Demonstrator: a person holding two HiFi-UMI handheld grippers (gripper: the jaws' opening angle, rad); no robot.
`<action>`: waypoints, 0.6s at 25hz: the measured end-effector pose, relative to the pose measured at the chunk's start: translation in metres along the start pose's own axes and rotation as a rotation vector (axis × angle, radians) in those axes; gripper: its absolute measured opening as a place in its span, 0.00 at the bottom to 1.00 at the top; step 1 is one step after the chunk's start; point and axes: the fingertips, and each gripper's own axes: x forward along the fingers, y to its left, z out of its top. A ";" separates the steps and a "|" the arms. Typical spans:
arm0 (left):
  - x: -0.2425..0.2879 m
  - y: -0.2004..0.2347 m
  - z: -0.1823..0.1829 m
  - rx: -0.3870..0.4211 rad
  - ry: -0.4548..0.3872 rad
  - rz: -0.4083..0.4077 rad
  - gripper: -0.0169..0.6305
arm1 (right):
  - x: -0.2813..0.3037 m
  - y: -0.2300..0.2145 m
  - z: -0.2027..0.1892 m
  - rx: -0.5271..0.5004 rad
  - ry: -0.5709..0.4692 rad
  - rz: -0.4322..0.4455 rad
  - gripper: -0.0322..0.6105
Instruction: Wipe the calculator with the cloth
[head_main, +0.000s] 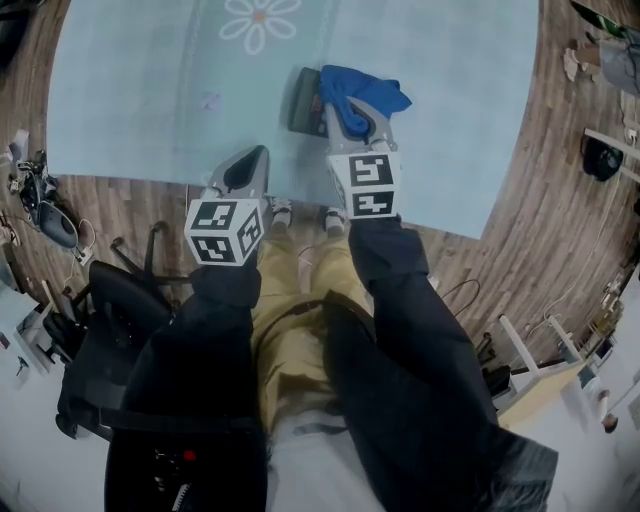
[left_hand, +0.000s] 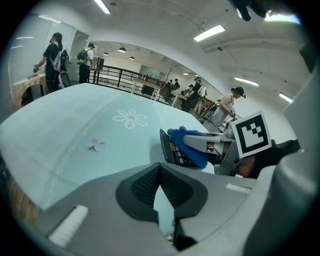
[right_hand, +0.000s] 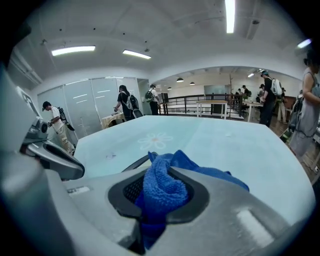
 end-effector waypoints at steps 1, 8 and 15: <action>-0.001 0.000 -0.001 -0.002 0.000 -0.003 0.03 | 0.001 0.005 -0.002 -0.002 0.004 0.006 0.14; -0.012 0.006 -0.007 -0.014 -0.005 0.003 0.03 | 0.004 0.045 0.010 0.003 -0.016 0.090 0.14; -0.022 0.016 -0.013 -0.040 -0.017 0.027 0.03 | -0.001 0.086 0.031 0.085 -0.081 0.199 0.14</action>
